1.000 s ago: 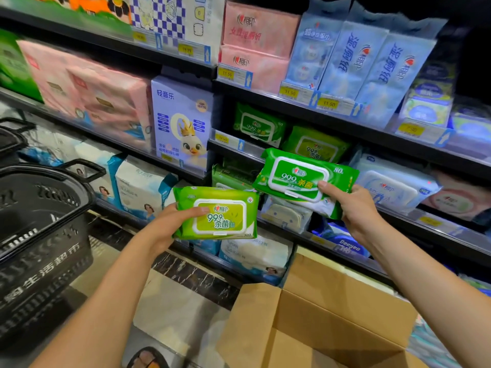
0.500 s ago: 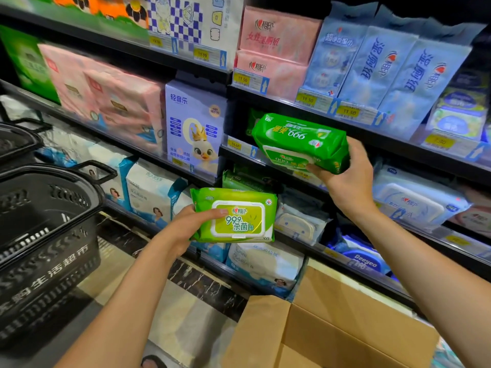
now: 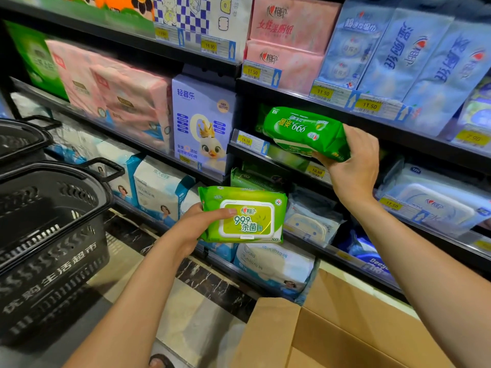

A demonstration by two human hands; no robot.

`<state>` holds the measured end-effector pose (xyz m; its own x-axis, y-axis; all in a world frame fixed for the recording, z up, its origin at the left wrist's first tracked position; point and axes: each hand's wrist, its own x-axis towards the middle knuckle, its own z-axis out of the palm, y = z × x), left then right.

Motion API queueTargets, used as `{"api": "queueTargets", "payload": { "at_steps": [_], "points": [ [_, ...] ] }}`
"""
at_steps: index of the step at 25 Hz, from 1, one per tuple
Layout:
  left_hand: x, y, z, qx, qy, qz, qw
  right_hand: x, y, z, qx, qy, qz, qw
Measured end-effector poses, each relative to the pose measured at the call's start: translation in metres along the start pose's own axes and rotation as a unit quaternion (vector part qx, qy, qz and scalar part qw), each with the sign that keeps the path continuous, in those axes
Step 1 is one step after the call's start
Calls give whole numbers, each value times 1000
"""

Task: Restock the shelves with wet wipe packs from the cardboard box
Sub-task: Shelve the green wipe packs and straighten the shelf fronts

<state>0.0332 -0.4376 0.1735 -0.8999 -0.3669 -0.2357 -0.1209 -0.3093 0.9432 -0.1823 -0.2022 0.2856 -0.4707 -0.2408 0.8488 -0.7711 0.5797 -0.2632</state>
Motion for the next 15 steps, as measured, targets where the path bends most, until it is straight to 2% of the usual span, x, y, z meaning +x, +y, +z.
{"api": "queueTargets", "payload": {
  "at_steps": [7, 10, 15],
  "points": [
    [4, -2, -1, -5, 3, 8, 1000, -10, 1, 12, 32, 14, 23, 999],
    [6, -2, -1, -10, 1, 9, 1000, -10, 4, 15, 41, 5, 58, 997],
    [8, -3, -2, -4, 0, 6, 1000, -1, 11, 17, 35, -78, 121, 989]
  ]
}}
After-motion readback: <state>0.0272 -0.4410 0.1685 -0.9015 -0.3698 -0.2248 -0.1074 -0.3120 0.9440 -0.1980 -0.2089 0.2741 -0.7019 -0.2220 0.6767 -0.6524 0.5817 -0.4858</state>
